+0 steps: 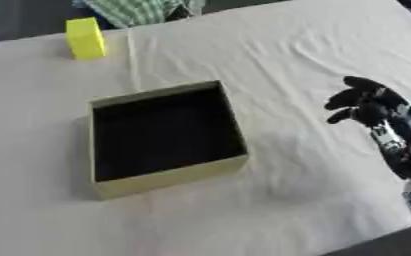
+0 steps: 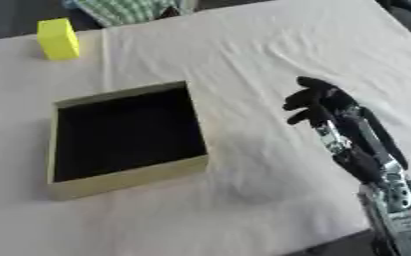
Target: Pick up objects on the table and place them in the box.
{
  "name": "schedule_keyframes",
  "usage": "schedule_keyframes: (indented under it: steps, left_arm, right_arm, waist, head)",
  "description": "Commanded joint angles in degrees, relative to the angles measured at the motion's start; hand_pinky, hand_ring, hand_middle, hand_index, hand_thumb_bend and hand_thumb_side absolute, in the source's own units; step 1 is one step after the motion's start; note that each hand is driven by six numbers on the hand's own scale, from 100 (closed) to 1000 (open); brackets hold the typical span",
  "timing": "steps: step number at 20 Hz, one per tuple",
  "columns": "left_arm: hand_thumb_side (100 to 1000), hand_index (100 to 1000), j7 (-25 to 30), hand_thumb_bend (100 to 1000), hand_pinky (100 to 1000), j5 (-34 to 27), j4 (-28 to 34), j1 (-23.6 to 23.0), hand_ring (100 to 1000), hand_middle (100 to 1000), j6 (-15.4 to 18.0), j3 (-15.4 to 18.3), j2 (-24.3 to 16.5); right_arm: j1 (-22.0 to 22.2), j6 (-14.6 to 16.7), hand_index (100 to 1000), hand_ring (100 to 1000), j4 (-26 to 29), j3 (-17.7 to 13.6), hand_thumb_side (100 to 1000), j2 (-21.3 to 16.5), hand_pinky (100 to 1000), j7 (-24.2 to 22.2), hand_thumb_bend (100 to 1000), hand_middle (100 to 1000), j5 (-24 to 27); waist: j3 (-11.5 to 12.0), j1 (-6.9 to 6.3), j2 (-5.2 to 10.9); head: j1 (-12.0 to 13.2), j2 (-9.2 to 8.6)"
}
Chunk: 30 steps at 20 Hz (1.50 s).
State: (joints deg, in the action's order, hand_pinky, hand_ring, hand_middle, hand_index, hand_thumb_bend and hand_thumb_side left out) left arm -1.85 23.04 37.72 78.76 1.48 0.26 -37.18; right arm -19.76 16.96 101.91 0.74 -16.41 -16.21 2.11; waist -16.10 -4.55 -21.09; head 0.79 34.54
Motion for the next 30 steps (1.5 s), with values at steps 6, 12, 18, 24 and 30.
schedule_keyframes:
  steps: [6, 12, 18, 24, 30]
  left_arm:
    - [775, 924, 3.8, 506, 905, 8.8, 1.8, 0.6, 930, 966, 2.2, -0.8, -3.7]
    - [758, 923, 6.0, 532, 900, 15.1, 1.6, -0.7, 925, 957, 3.4, 0.1, -3.9]
    - [608, 925, 9.7, 635, 886, 22.4, 1.7, -1.3, 911, 942, 5.4, 0.4, -4.0]
    - [438, 928, 16.7, 703, 867, 28.8, 1.5, -1.7, 893, 927, 8.6, 0.4, -3.9]
    - [369, 922, 23.3, 670, 858, 31.4, 0.9, -2.2, 874, 906, 10.5, 0.8, -3.9]
  right_arm:
    - [-2.3, 0.9, 908, 722, 2.9, 0.1, 695, -1.6, 610, -0.4, 100, 680, 0.0]
    - [-5.7, 2.3, 905, 723, 8.5, -0.9, 648, -4.4, 617, 1.4, 100, 684, 3.1]
    - [-6.6, 2.1, 905, 722, 11.5, -1.8, 641, -5.3, 618, 2.0, 100, 684, 4.5]
    - [-7.0, 1.8, 905, 722, 11.6, -2.0, 645, -5.2, 617, 2.0, 100, 683, 4.2]
    - [-7.0, 1.7, 905, 722, 11.4, -2.0, 648, -5.0, 616, 1.9, 100, 682, 3.8]
  waist:
    - [-1.1, -0.12, 0.05]
    - [-2.5, -0.13, -0.58]
    - [-3.8, -0.57, -1.6]
    - [-4.5, -1.14, -2.48]
    - [-4.7, -1.56, -2.8]
  head:
    - [0.0, -3.02]
    - [0.0, -4.15]
    - [0.3, -4.81]
    - [0.4, -5.17]
    - [0.5, -5.43]
